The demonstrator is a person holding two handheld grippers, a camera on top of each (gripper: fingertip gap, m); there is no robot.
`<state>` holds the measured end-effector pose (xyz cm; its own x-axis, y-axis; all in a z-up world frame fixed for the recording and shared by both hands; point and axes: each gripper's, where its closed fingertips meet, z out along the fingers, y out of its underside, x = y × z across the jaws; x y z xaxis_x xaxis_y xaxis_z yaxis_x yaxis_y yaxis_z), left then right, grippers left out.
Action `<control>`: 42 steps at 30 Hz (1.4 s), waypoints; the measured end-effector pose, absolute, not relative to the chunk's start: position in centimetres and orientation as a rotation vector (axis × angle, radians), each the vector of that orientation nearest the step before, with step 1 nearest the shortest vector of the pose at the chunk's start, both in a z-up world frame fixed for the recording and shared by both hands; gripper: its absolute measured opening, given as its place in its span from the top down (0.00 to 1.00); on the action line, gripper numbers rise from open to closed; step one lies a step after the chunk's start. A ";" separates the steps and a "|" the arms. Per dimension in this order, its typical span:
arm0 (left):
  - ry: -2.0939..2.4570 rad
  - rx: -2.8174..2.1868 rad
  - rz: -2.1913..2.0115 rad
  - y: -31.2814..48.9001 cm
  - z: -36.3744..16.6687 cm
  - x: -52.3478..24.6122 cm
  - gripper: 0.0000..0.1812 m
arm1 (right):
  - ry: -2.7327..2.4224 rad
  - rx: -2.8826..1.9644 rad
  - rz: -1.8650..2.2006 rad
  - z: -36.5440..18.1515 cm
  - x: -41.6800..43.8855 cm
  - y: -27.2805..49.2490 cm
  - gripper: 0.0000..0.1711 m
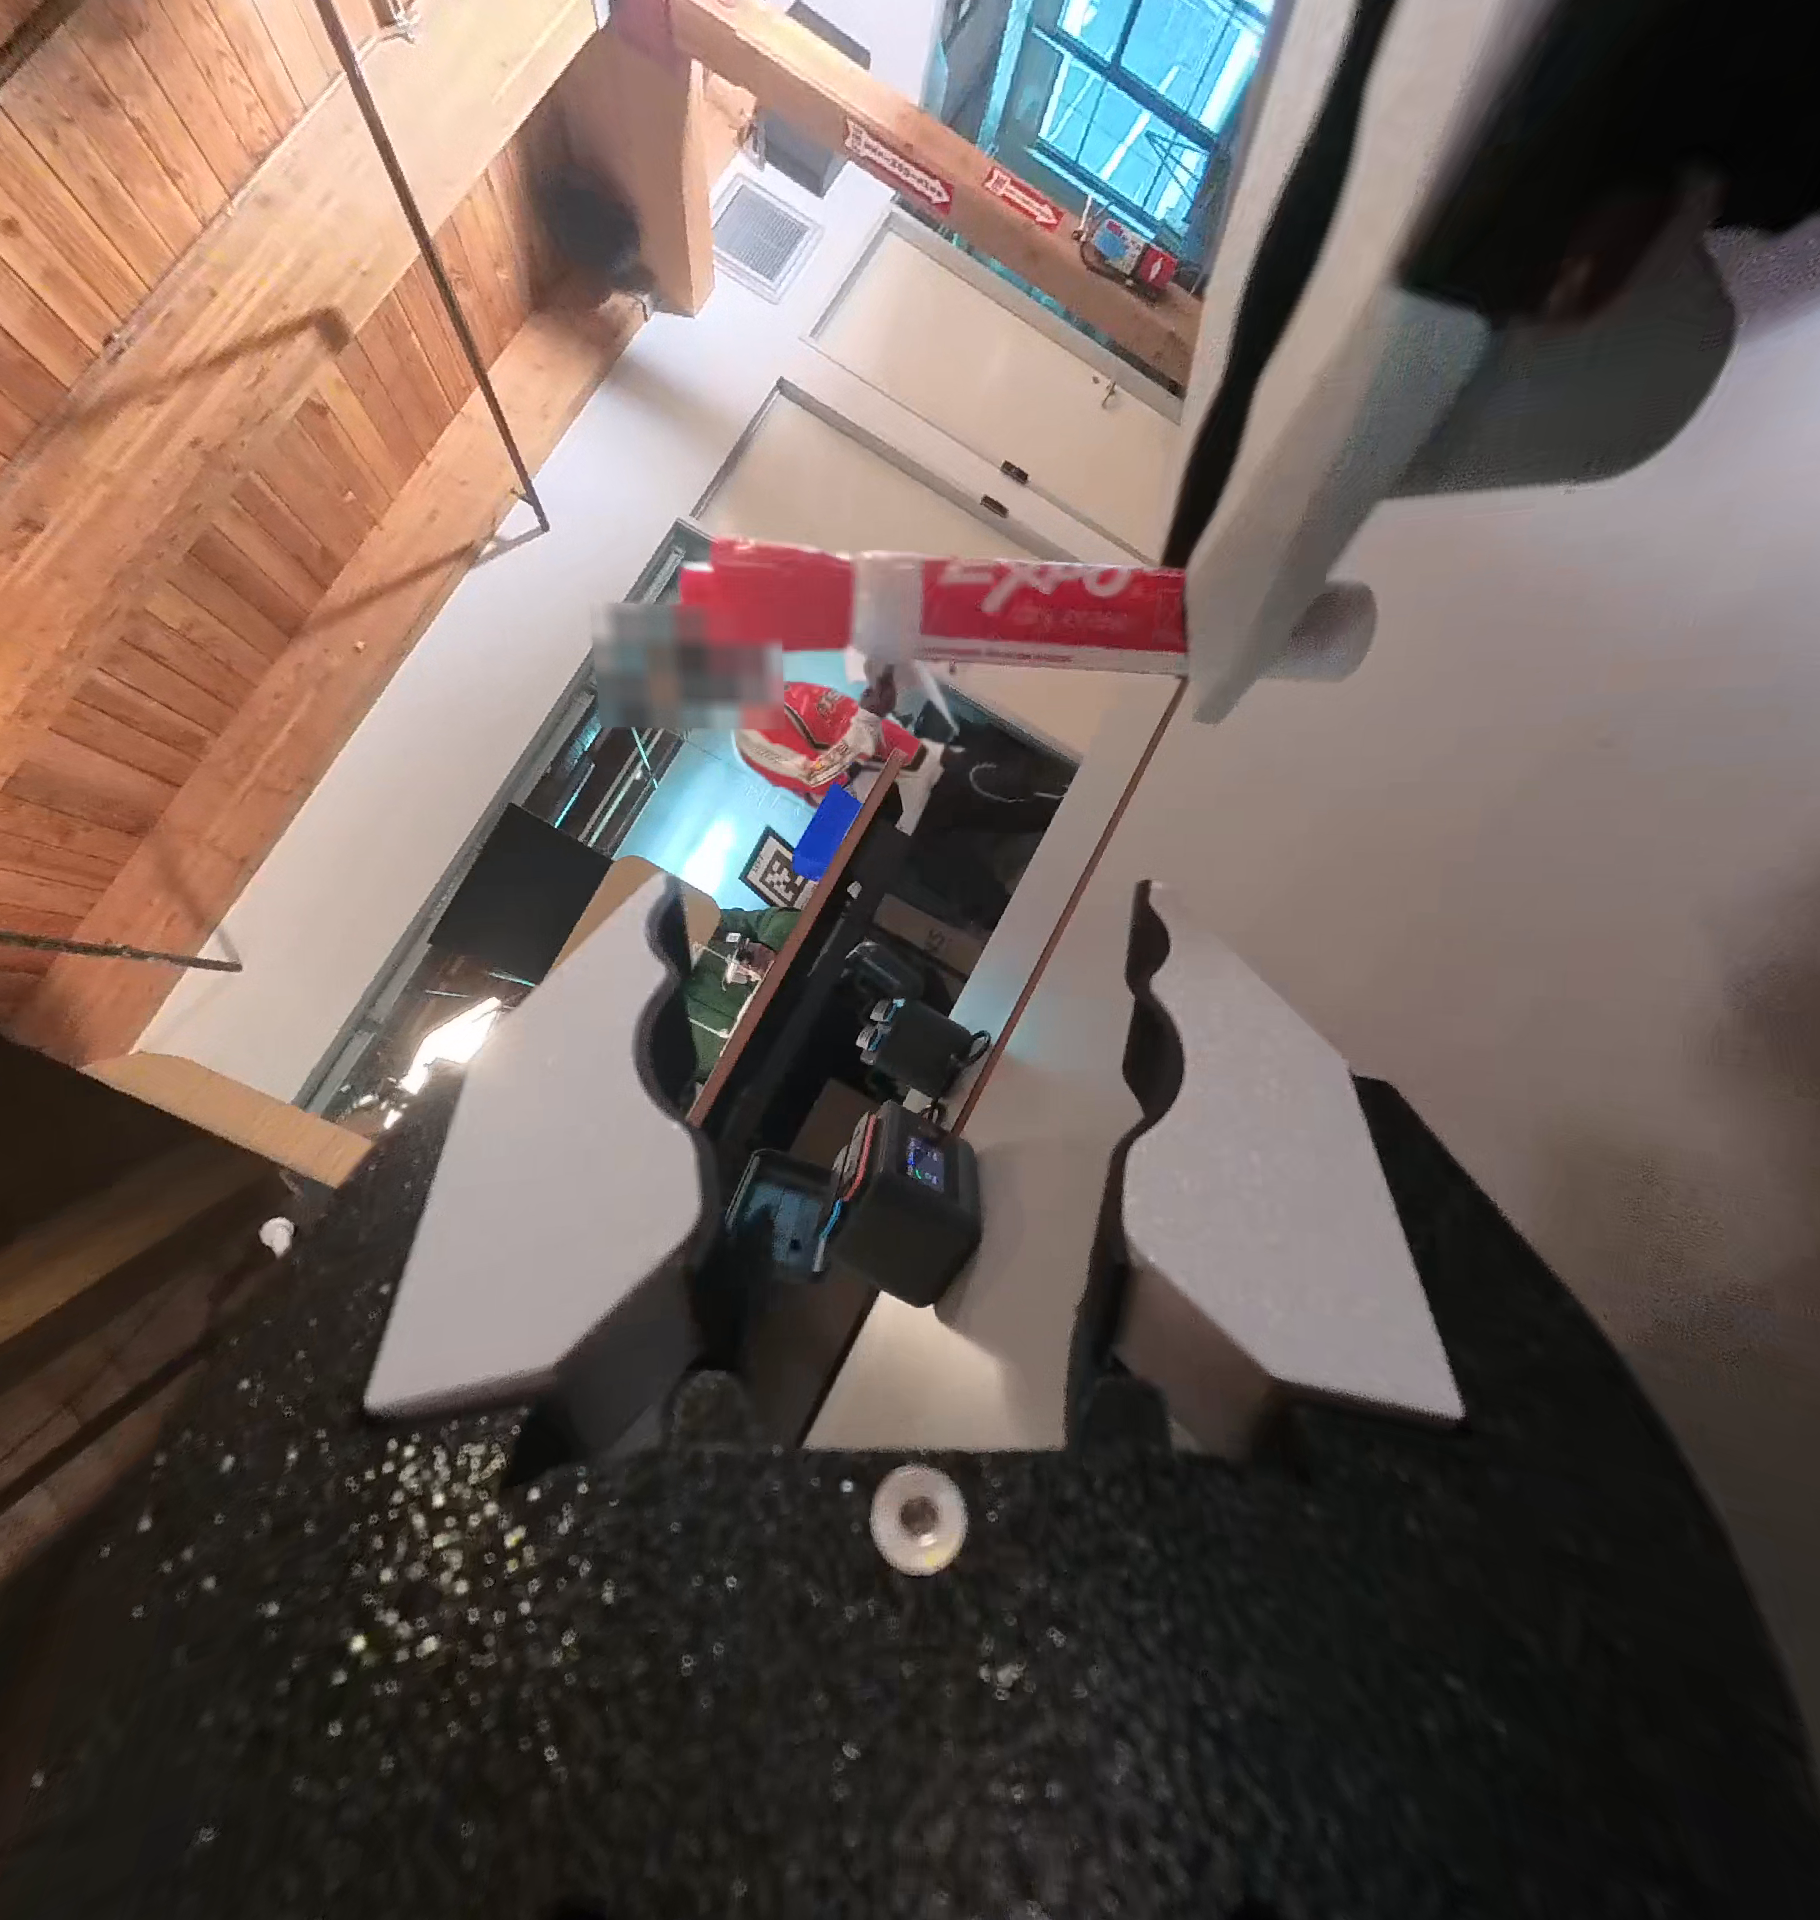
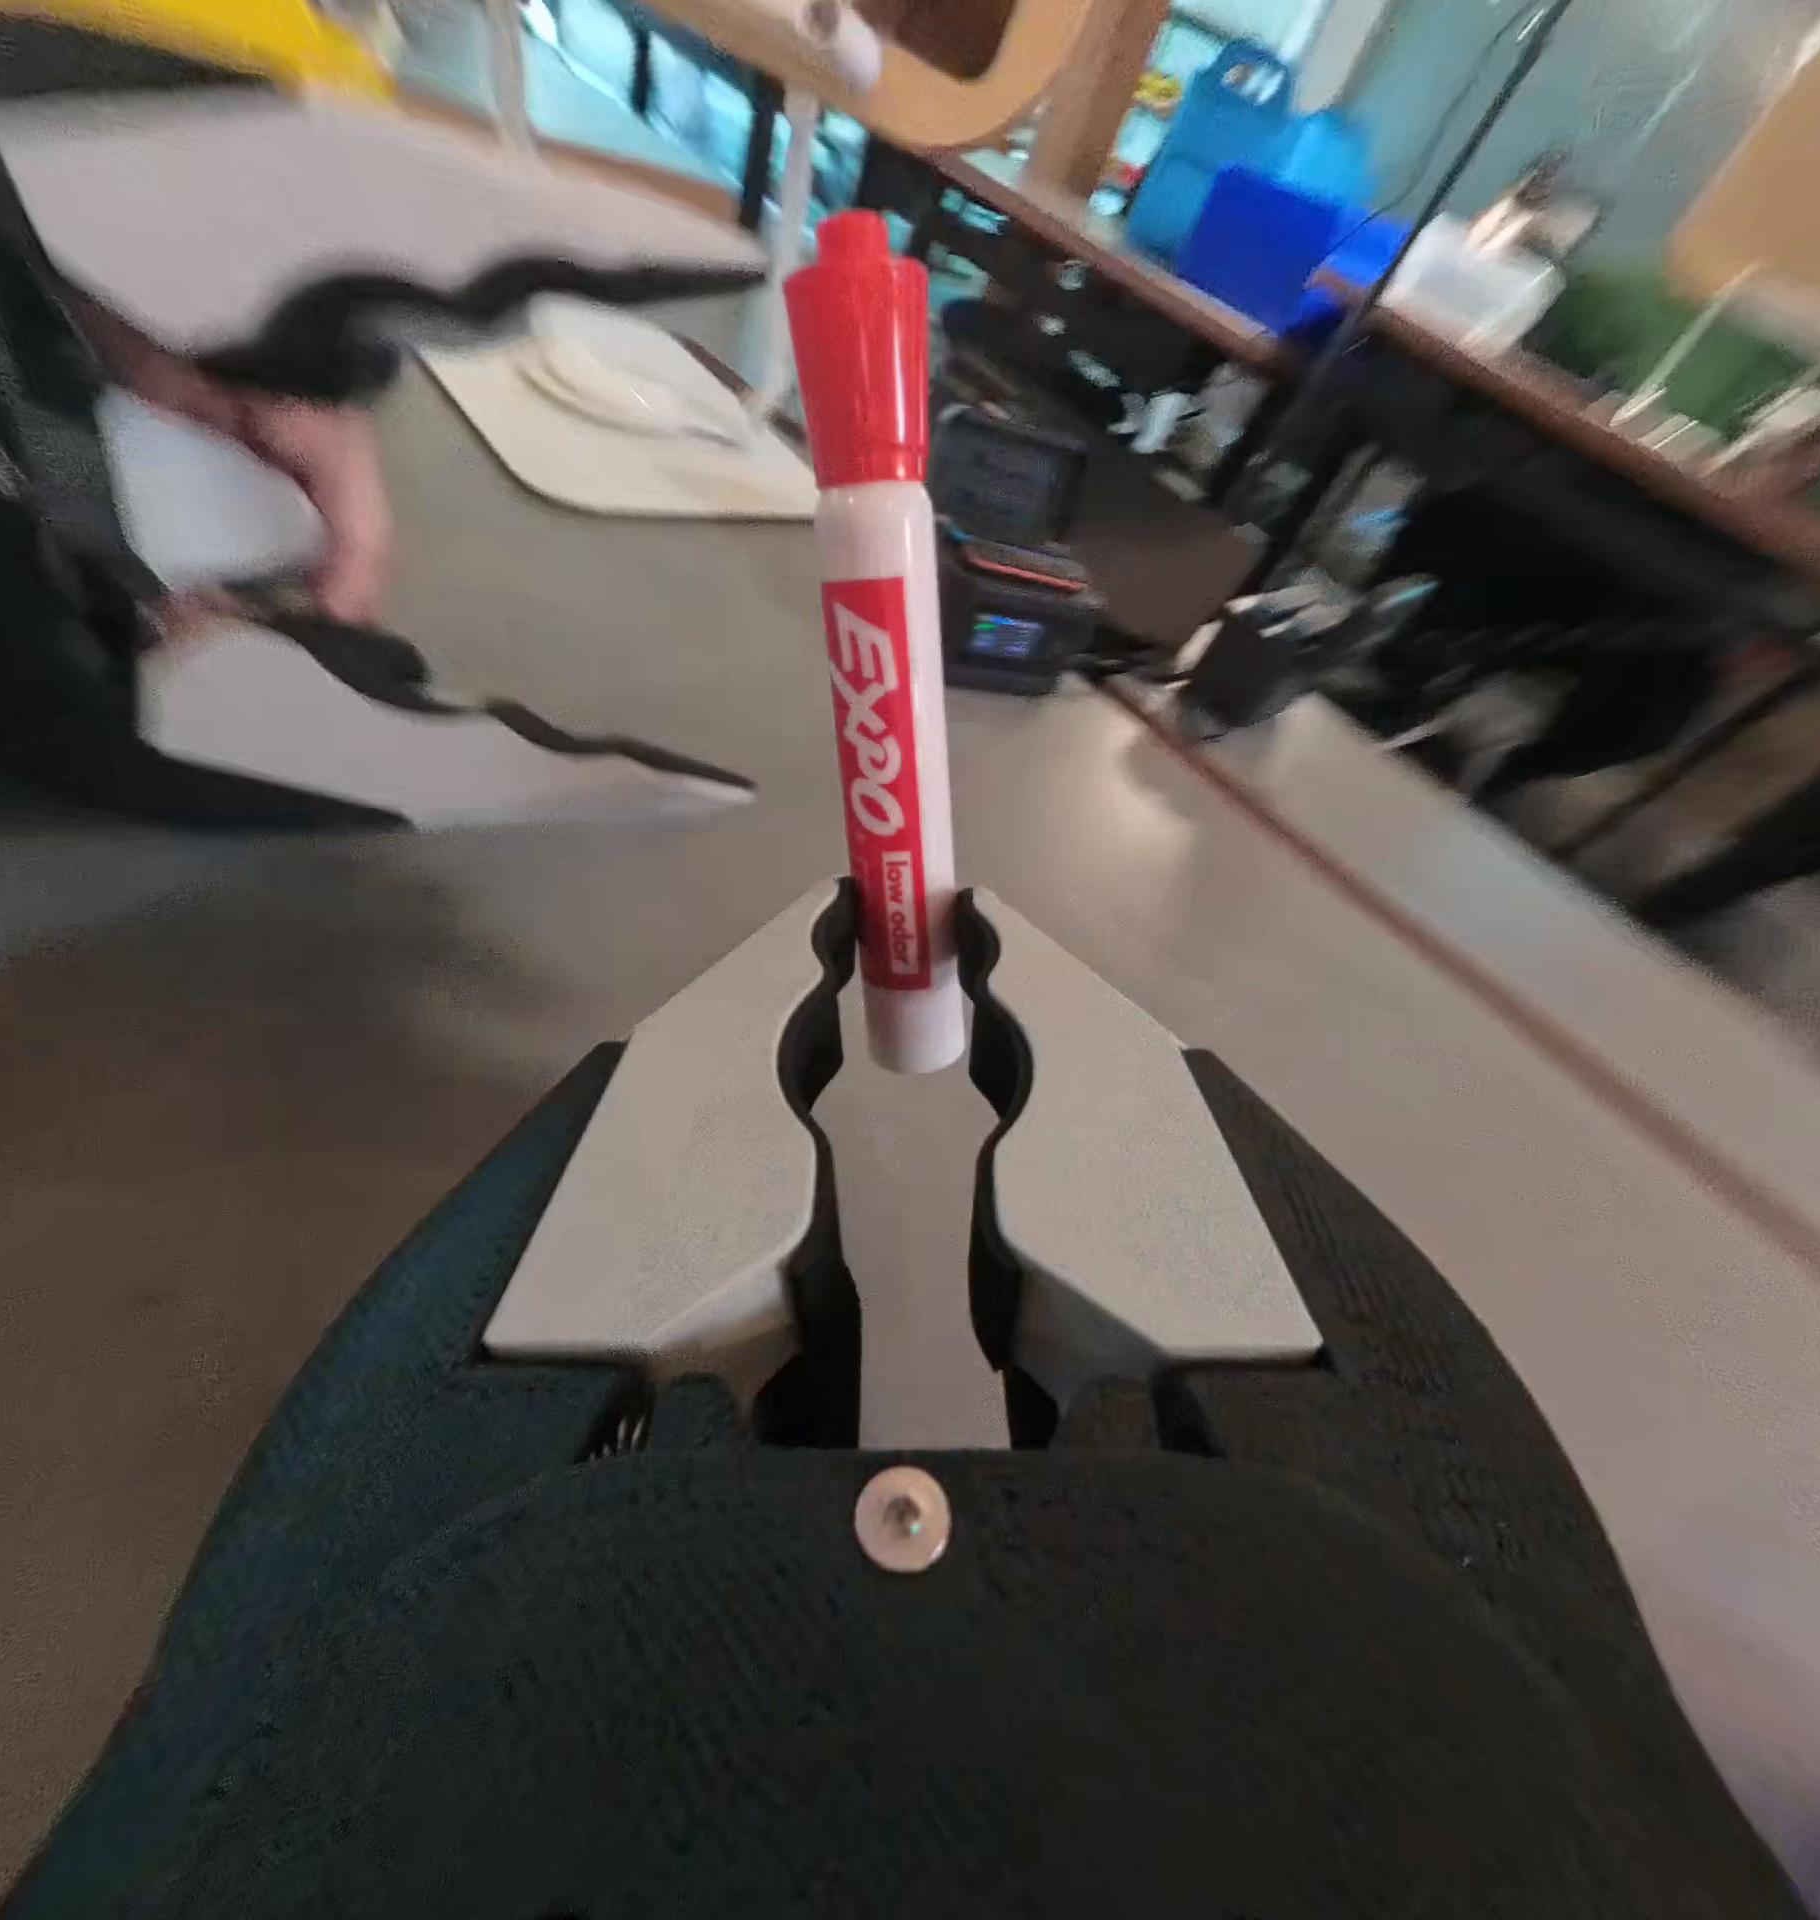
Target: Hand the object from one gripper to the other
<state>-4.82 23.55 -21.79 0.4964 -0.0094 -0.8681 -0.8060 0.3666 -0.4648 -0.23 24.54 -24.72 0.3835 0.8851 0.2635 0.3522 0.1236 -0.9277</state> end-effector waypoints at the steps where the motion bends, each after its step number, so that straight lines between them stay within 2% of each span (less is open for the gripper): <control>1: 0.940 -1.072 0.641 23.5 -21.9 -4.7 0.54 | -1.165 -1.523 0.735 -24.9 -0.5 23.8 0.90; 7: 1.085 -0.768 1.023 22.3 -21.3 -2.7 0.53 | -1.022 -1.781 1.753 -23.7 -0.9 18.6 0.90; 9: 1.129 -0.702 1.056 21.8 -21.6 -1.7 0.56 | -1.025 -1.841 1.842 -24.1 -0.9 17.8 0.90; 13: 1.151 -0.651 1.068 21.2 -21.7 -1.1 0.67 | -1.115 -1.919 1.925 -25.0 -1.3 15.7 0.90; 15: 1.158 -0.653 1.074 21.2 -21.9 -1.2 0.78 | -1.156 -1.922 1.949 -25.2 -1.5 14.9 0.90; 16: 1.153 -0.660 1.078 21.2 -21.8 -1.4 0.88 | -1.174 -1.930 1.935 -25.5 -1.6 14.7 0.90; 19: 1.178 -0.775 1.005 21.7 -22.7 -1.9 0.91 | -1.148 -1.856 1.975 -24.6 -1.8 14.9 0.87; 25: 0.938 -1.112 0.632 23.1 -21.7 -4.7 0.91 | -0.855 -1.524 1.976 -19.9 0.0 19.3 0.83; 28: 0.838 -1.215 0.261 22.7 -21.4 -4.7 0.91 | -0.763 -1.441 1.710 -19.5 0.8 22.3 0.78; 32: 0.756 -1.190 -0.386 20.1 -19.6 -2.8 0.91 | -0.909 -1.389 1.309 -20.9 0.2 22.9 0.72; 37: 0.668 -1.165 -1.049 18.0 -18.7 -1.7 0.91 | -1.109 -1.310 1.365 -21.7 -1.6 19.4 0.75; 42: 0.663 -1.172 -1.201 17.7 -18.8 -1.5 0.91 | -1.105 -1.265 1.521 -21.1 -2.1 17.8 0.81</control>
